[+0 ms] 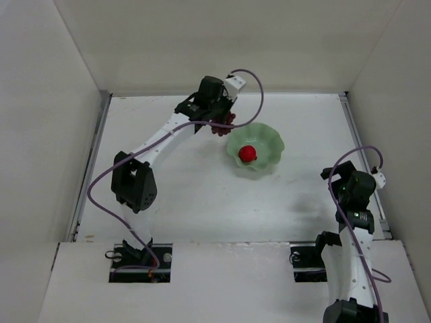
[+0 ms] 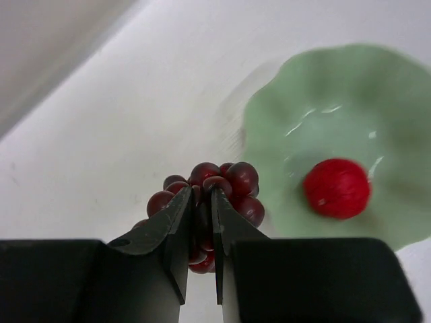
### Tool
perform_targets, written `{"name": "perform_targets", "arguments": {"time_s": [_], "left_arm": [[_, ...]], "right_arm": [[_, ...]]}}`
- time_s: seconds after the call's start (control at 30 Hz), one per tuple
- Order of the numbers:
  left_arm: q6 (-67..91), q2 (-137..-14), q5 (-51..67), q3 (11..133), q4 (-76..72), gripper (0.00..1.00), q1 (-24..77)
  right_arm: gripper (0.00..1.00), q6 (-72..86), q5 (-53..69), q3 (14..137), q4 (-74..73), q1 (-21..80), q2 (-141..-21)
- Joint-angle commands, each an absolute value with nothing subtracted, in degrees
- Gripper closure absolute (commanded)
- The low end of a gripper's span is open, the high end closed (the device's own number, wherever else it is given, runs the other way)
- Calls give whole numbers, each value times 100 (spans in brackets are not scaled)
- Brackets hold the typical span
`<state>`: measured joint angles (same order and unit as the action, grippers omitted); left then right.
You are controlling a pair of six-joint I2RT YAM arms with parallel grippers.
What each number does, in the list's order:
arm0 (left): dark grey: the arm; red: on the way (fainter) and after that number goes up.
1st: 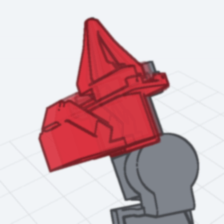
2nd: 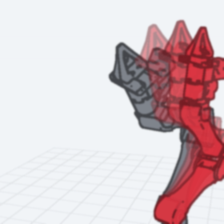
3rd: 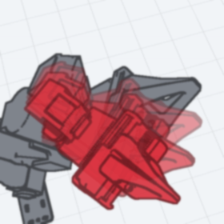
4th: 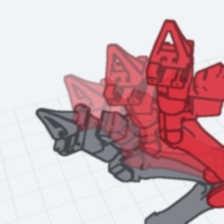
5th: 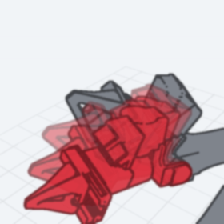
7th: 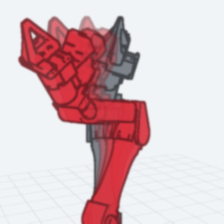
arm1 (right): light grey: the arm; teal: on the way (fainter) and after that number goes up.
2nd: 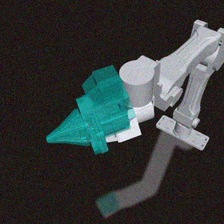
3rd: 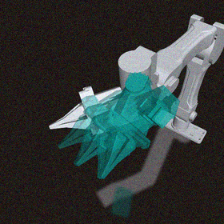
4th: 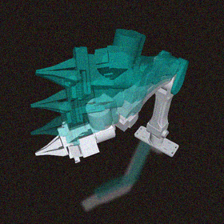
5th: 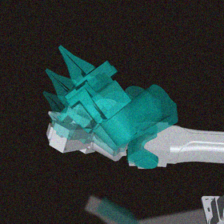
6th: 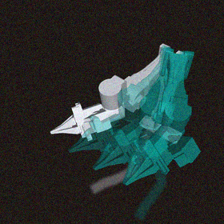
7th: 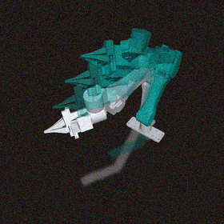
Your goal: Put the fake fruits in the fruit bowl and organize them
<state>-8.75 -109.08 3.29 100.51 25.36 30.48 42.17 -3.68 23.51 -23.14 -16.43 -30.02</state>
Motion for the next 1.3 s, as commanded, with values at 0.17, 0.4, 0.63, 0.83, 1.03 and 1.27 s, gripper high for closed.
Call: {"name": "perform_targets", "arguments": {"time_s": [0.17, 0.4, 0.63, 0.83, 1.03, 1.27], "left_arm": [[-1380, -10977, 255, 10635, 2066, 100, 4205], [-1740, -11671, 255, 10635, 1425, 71, 4258], [-1635, -11672, 351, 10924, 1221, 0, 4293], [-792, -10953, 71, 10908, 1440, 0, 3724], [-238, -10433, 254, 9942, 2642, 0, 1925], [26, -10416, 63, 8906, 3279, 0, -248]], "right_arm": [[0, 4157, -483, 2443, -2162, -1604, -2936], [0, 4148, -483, 2461, -2188, -1587, -2900], [0, 4140, -483, 2461, -2197, -1516, -2892], [0, 4140, -483, 2452, -2180, -1507, -2927], [0, 4175, -483, 2347, -2083, -1472, -2970], [0, 4140, -475, 2417, -2039, -1551, -3199]]}}
